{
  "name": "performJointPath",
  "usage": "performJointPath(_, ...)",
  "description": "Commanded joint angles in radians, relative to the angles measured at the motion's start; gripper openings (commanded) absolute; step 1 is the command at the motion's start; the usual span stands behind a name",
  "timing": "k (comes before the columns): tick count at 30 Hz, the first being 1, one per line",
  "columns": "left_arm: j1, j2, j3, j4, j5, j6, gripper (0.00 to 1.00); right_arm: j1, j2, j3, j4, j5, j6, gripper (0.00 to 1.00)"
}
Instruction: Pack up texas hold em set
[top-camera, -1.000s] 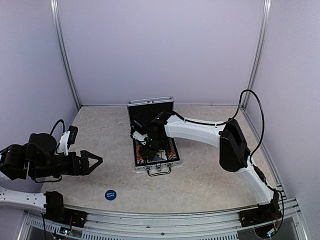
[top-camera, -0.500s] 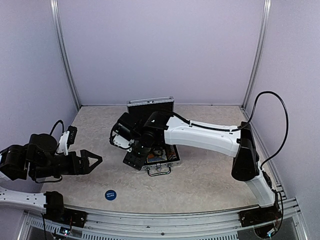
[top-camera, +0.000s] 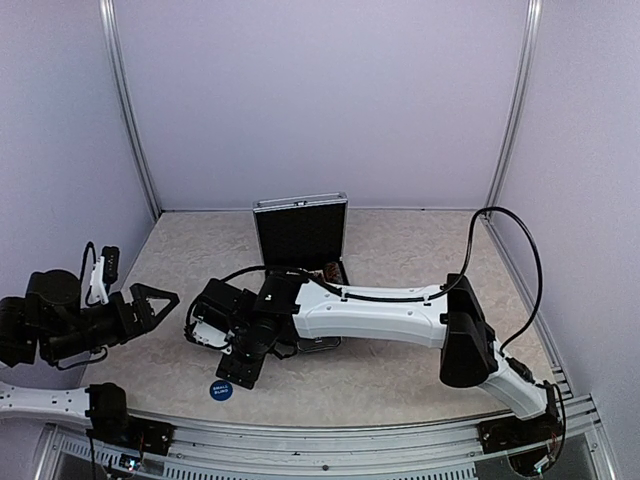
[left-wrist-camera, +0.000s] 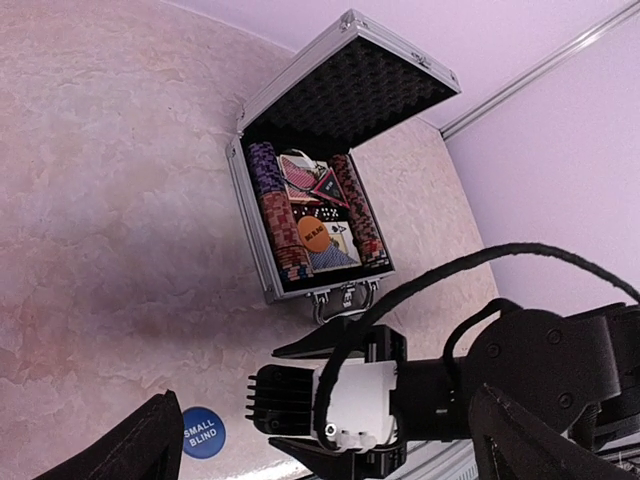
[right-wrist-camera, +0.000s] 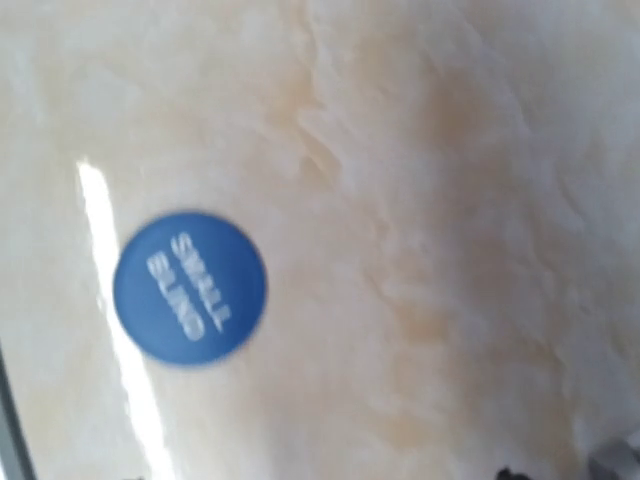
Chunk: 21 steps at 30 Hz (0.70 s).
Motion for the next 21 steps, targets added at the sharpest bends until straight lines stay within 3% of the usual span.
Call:
performJointPath(1, -0.003, -0.119, -0.004, -0.029, -0.043, -0.045, 0.99, 0.021, 0.059, 0.029, 0.111, -0.02, 0.044, 0.75)
performJointPath(11, -0.003, -0.119, 0.014, -0.047, -0.052, -0.044, 0.99, 0.059, 0.104, -0.053, 0.351, 0.038, 0.025, 0.77)
performJointPath(21, -0.003, -0.148, 0.015, -0.065, -0.062, -0.056, 0.99, 0.074, 0.147, -0.057, 0.36, 0.04, 0.037, 0.79)
